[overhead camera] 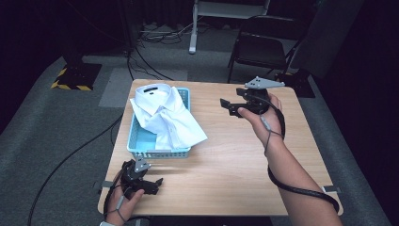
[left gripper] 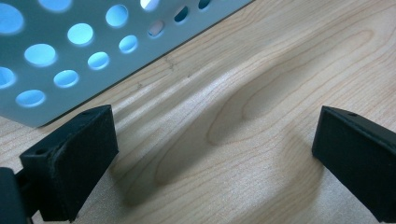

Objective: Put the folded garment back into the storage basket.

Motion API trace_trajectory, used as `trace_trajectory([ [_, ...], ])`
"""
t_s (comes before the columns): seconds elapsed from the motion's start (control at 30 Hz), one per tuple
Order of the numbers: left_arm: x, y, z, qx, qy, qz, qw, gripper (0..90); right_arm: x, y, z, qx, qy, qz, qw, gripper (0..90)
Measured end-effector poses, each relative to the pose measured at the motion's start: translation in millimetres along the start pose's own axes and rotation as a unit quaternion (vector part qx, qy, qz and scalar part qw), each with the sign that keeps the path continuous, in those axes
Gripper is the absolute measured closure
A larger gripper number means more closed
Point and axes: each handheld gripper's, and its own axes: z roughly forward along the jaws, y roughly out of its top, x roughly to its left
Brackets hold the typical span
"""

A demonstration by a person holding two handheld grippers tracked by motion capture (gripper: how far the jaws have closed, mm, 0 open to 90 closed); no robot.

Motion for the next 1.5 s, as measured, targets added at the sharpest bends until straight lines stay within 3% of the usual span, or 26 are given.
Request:
trace_trajectory([
  [0.7,-0.1,0.0,0.0,0.000,0.000,0.000,1.0000,0.2,-25.9,-18.3,-29.2,-0.004,-0.016,0.017,0.9997,21.4],
  [1.5,-0.1,-0.5,-0.5,0.000,0.000,0.000,1.0000,0.2,-52.1,-38.2,-67.6,0.009,-0.034,0.012,0.9993,20.9],
])
